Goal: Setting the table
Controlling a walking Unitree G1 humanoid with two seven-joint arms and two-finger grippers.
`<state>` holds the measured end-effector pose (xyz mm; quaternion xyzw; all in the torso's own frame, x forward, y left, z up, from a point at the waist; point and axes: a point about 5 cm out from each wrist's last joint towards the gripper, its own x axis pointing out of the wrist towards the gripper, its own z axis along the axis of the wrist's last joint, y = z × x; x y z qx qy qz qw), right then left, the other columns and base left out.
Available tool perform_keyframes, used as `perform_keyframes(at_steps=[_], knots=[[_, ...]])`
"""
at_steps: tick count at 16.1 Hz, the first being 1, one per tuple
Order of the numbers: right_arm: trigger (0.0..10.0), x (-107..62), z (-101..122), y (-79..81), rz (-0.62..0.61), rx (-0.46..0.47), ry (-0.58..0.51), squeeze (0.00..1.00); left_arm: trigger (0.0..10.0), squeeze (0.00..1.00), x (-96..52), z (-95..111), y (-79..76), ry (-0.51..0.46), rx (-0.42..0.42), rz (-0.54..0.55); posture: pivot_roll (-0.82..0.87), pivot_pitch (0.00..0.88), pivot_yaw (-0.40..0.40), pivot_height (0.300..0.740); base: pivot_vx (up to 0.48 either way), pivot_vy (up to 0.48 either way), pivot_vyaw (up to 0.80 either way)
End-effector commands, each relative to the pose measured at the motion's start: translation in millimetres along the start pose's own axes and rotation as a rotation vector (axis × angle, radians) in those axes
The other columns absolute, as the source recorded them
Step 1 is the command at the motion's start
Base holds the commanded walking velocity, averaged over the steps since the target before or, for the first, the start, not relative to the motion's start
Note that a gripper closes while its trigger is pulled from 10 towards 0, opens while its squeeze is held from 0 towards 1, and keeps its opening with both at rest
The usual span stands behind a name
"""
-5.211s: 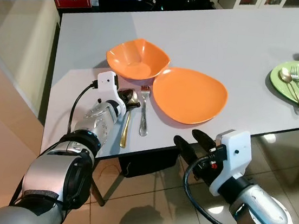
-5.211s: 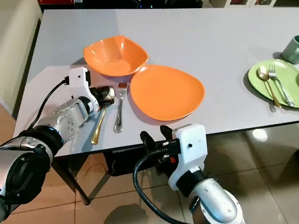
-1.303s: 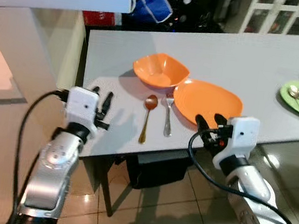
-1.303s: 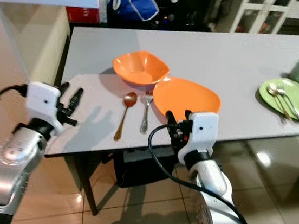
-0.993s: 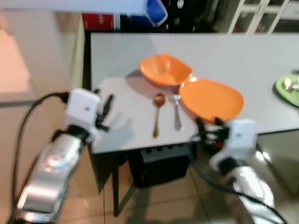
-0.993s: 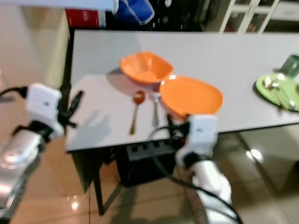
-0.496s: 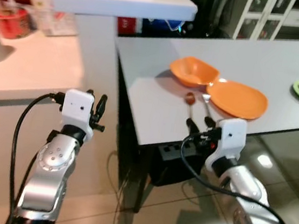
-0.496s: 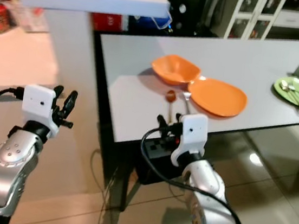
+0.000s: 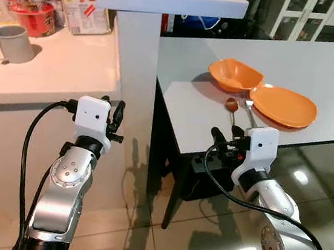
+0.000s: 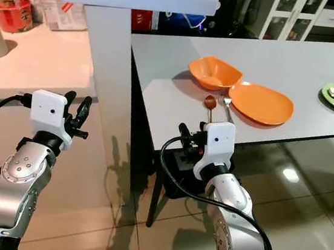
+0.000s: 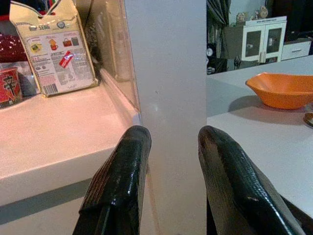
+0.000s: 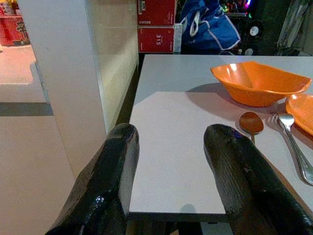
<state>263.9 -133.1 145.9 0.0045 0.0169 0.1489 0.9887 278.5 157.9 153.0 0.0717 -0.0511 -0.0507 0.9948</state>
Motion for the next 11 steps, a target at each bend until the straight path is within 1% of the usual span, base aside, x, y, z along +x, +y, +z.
perform_keyframes(at_steps=[1,7,10,11], knots=[[10.0,1.1,-0.5,-4.9,-0.016,0.006,0.010,0.00,10.0,0.00,5.5,6.2,-3.5,-0.027,-0.001,-0.008,0.00,0.000,0.004,0.740,0.000,0.000,0.00],[10.0,4.7,-0.7,-5.0,0.001,-0.008,0.023,0.00,10.0,0.00,7.2,7.4,-6.3,-0.035,-0.010,-0.022,0.00,0.000,0.005,0.740,0.283,0.000,0.00],[10.0,3.9,-1.3,-5.0,0.000,-0.014,0.023,0.00,10.0,0.00,6.0,8.1,-8.9,-0.042,-0.013,-0.047,0.00,0.000,0.007,0.740,0.354,0.000,0.00],[10.0,3.5,-1.7,-4.6,0.001,-0.003,0.024,0.00,10.0,0.00,5.8,8.0,-9.4,-0.042,-0.012,-0.052,0.00,0.000,0.007,0.740,0.371,0.000,0.00]])
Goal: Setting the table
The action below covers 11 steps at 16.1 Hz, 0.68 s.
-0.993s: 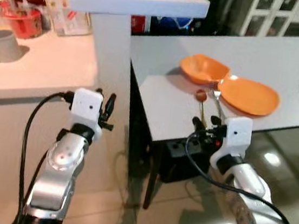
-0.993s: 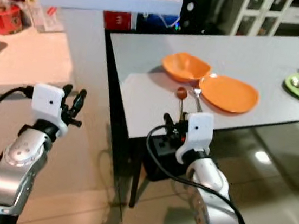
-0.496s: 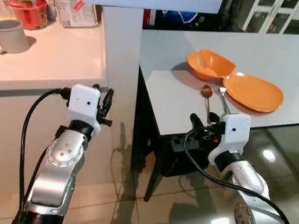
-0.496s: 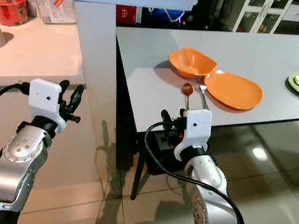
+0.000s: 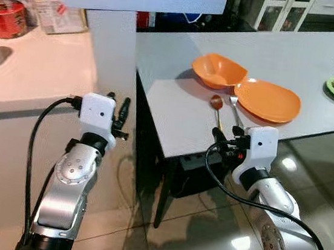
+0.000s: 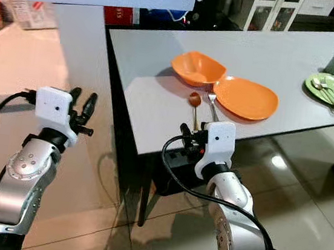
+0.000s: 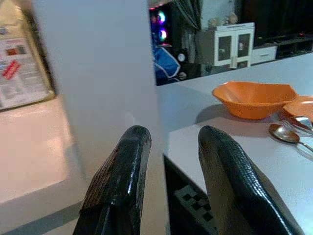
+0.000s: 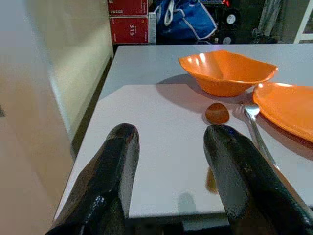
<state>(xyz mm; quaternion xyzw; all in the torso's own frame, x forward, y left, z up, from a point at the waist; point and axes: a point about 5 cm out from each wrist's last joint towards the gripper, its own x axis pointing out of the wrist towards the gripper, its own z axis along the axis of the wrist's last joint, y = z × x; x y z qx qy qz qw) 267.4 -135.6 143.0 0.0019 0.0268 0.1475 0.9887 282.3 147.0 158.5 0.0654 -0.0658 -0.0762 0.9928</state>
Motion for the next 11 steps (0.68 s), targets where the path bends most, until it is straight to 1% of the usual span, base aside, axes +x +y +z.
perform_keyframes(at_steps=[1,3,4,6,8,10,11], knots=[[10.0,0.4,0.3,-0.9,0.004,0.008,0.011,0.00,10.0,0.00,0.3,1.3,-0.3,-0.007,0.003,-0.008,0.00,0.000,0.009,0.740,0.375,0.000,0.00],[10.0,0.4,-1.1,-1.2,0.003,0.009,0.021,0.00,10.0,0.00,0.6,1.3,-2.5,-0.009,0.009,-0.027,0.00,0.000,0.012,0.740,0.375,0.000,-0.80],[10.0,0.4,0.0,-1.5,0.004,-0.011,0.015,0.00,10.0,0.00,0.6,1.5,-2.8,-0.010,0.010,-0.029,0.00,0.000,0.010,0.740,0.371,0.000,0.00],[10.0,0.5,0.2,-1.2,0.013,-0.001,0.015,0.00,10.0,0.00,-0.9,1.5,-3.3,-0.008,0.023,-0.037,0.00,0.000,0.008,0.740,0.364,0.000,0.00],[10.0,0.9,1.2,0.1,0.038,-0.005,0.016,0.00,10.0,0.00,-3.3,-0.3,-3.4,0.009,0.052,-0.048,0.00,0.000,0.006,0.740,0.000,0.000,0.00],[10.0,-0.1,1.3,0.4,0.051,-0.007,0.018,0.00,10.0,0.00,-6.0,-1.3,-4.2,0.012,0.054,-0.065,0.00,0.000,0.003,0.740,0.000,0.000,0.00],[10.0,-1.1,1.4,0.3,0.066,-0.009,0.020,0.00,10.0,0.00,-10.3,-1.7,-7.8,0.009,0.046,-0.103,0.00,0.000,0.001,0.740,0.000,0.000,0.00]])
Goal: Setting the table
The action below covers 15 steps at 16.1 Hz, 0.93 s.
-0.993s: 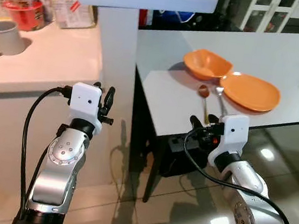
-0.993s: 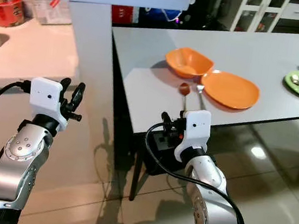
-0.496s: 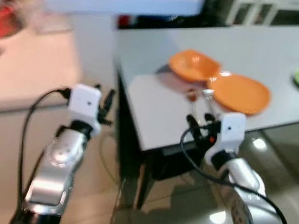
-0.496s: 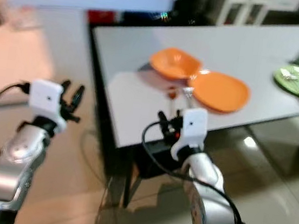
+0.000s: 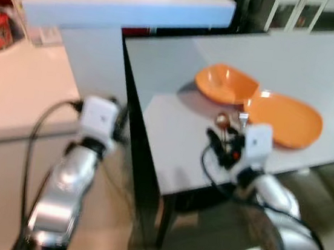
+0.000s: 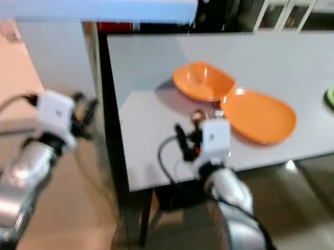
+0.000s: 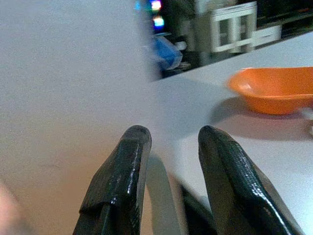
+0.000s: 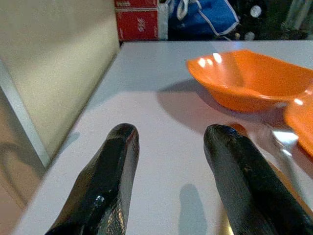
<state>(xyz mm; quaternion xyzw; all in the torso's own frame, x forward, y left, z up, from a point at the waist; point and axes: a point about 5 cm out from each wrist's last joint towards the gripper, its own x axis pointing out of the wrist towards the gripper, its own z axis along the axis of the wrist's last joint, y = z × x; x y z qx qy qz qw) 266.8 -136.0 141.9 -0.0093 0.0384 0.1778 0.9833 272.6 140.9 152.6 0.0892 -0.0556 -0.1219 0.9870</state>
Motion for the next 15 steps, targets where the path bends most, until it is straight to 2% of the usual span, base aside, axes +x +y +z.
perform_keyframes(at_steps=[1,2,3,4,7,9,11,12,15], knots=[[10.0,-1.3,3.3,0.5,0.015,0.013,-0.009,0.00,10.0,0.00,-4.1,2.7,-3.6,-0.016,0.002,-0.044,0.00,0.000,-0.002,0.740,0.000,0.000,0.00],[10.0,-1.2,4.0,0.2,0.019,0.007,-0.010,0.00,10.0,0.00,-5.8,2.7,-6.3,-0.016,0.002,-0.074,0.00,0.000,-0.002,0.740,0.000,0.000,0.00],[6.4,0.1,2.3,-0.8,0.021,-0.001,0.013,0.00,10.0,0.00,-7.8,3.0,-9.2,-0.021,-0.009,-0.103,0.00,0.000,-0.004,0.740,0.000,0.000,0.00],[0.0,2.4,0.2,-1.4,0.027,-0.001,0.035,0.00,10.0,0.00,-9.1,2.9,-11.9,-0.018,-0.030,-0.136,0.00,0.000,-0.004,0.740,0.000,0.000,0.00],[0.0,13.7,-8.1,-3.4,0.046,-0.035,0.116,0.00,10.0,0.00,-14.3,1.7,-22.1,0.014,-0.065,-0.285,0.00,0.000,-0.004,0.740,0.000,0.000,0.00],[0.0,29.5,-18.0,-8.9,0.036,-0.053,0.191,0.00,10.0,0.00,-18.5,0.8,-25.9,0.038,-0.068,-0.362,0.01,0.000,0.001,0.740,0.000,0.000,0.00],[0.0,35.4,-20.9,-11.6,0.031,-0.042,0.211,0.00,10.0,0.00,-19.0,0.9,-26.2,0.040,-0.069,-0.369,0.01,0.000,-0.001,0.740,0.000,0.000,0.00],[0.0,47.0,-25.9,-16.8,0.030,-0.023,0.235,0.00,10.0,0.00,-18.8,1.5,-25.3,0.043,-0.069,-0.372,0.01,0.000,-0.004,0.740,0.000,0.000,0.00],[0.0,62.4,-30.0,-25.7,0.030,-0.024,0.259,0.00,10.0,0.00,-17.8,2.4,-23.4,0.045,-0.061,-0.364,0.02,0.000,-0.006,0.740,0.000,0.000,0.00]])
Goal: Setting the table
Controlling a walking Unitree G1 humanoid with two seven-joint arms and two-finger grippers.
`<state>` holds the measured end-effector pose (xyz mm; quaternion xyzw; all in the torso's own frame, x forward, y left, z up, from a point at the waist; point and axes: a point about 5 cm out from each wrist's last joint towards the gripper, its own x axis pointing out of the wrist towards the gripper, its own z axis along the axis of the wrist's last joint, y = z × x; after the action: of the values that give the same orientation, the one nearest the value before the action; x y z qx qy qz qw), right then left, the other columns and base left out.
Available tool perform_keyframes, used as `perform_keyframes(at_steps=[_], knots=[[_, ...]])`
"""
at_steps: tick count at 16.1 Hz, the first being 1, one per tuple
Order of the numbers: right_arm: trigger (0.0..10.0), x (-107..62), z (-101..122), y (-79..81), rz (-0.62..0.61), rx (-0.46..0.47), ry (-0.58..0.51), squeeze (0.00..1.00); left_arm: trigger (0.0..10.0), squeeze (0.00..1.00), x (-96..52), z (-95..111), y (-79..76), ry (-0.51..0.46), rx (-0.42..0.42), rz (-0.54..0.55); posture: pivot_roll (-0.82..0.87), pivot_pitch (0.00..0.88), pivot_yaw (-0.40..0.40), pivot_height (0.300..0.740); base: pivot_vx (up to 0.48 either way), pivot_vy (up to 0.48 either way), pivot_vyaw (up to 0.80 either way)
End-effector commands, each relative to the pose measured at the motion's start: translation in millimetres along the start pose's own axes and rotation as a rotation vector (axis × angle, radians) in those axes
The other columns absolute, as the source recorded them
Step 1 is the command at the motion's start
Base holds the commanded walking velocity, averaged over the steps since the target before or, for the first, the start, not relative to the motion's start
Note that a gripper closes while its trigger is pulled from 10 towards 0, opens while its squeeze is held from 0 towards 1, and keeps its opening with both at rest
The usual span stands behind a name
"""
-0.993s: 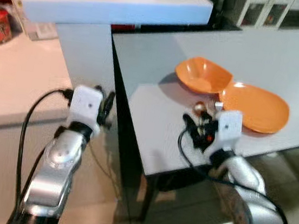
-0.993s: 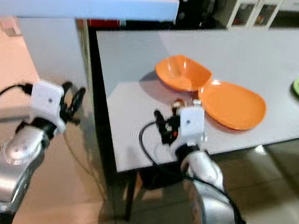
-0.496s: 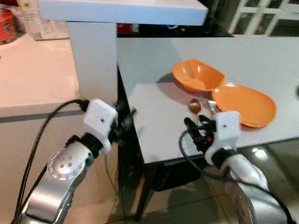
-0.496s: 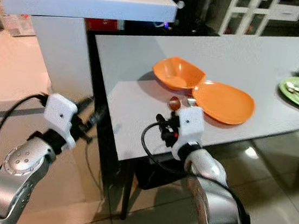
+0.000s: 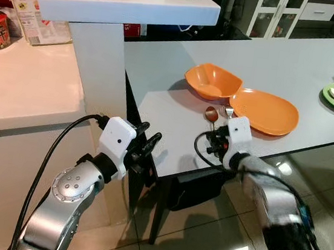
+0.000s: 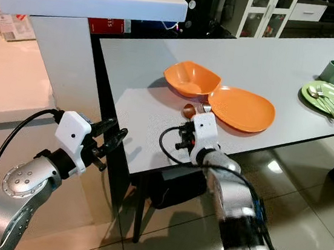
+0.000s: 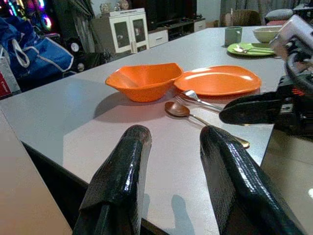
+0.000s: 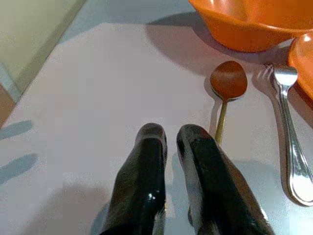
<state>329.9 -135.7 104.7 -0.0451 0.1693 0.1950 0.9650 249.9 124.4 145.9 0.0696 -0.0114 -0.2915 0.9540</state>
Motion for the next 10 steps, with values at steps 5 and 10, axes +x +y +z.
perform_keyframes(at_steps=[5,10], knots=[[0.0,14.9,-9.0,-22.6,-0.011,0.034,0.061,0.00,10.0,0.00,1.8,3.4,-0.6,0.001,0.010,-0.013,0.03,0.000,-0.009,0.740,0.000,0.000,0.00],[0.0,16.5,-13.1,-42.9,-0.104,0.020,0.074,0.00,10.0,0.00,2.0,3.5,0.4,0.003,0.015,-0.006,0.03,0.000,-0.009,0.740,0.000,0.000,0.00]])
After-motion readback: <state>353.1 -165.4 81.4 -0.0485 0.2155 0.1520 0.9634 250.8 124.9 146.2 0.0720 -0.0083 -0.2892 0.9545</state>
